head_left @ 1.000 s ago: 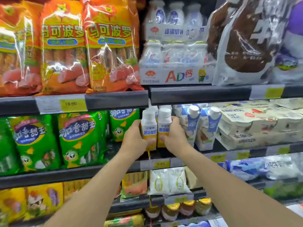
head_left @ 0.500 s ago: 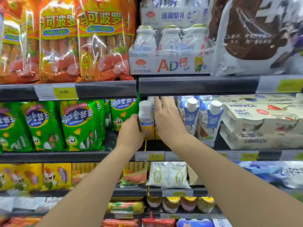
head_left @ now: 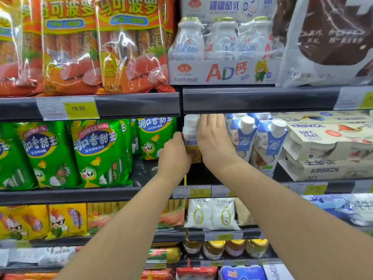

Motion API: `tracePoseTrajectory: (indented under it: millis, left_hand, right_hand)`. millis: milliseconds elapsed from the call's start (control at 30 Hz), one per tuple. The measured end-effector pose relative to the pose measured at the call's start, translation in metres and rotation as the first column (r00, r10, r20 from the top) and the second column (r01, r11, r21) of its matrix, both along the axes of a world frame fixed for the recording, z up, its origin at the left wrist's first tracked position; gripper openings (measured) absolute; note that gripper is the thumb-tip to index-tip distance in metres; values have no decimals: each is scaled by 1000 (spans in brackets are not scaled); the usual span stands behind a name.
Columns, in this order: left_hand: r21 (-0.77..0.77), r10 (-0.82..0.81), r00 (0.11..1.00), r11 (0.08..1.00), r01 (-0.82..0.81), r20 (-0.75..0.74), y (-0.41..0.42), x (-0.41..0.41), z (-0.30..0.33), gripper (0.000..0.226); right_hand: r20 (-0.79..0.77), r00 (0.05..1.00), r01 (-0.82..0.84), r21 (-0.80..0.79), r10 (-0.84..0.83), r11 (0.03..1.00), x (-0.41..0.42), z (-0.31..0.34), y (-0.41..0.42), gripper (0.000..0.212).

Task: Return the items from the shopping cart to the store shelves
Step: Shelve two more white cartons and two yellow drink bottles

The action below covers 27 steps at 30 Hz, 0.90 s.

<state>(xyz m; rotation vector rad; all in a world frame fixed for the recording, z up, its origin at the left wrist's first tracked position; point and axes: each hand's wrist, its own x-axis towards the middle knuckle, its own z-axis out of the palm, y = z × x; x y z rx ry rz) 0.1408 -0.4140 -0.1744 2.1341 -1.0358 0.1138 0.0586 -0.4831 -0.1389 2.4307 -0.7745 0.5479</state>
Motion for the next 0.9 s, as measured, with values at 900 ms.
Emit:
tracePoseTrajectory:
  millis: [900]
  left_hand:
    - [79, 17, 991, 997, -28, 136, -6, 7, -5, 31]
  right_hand:
    - [-39, 989, 142, 50, -140, 989, 12, -3, -6, 47]
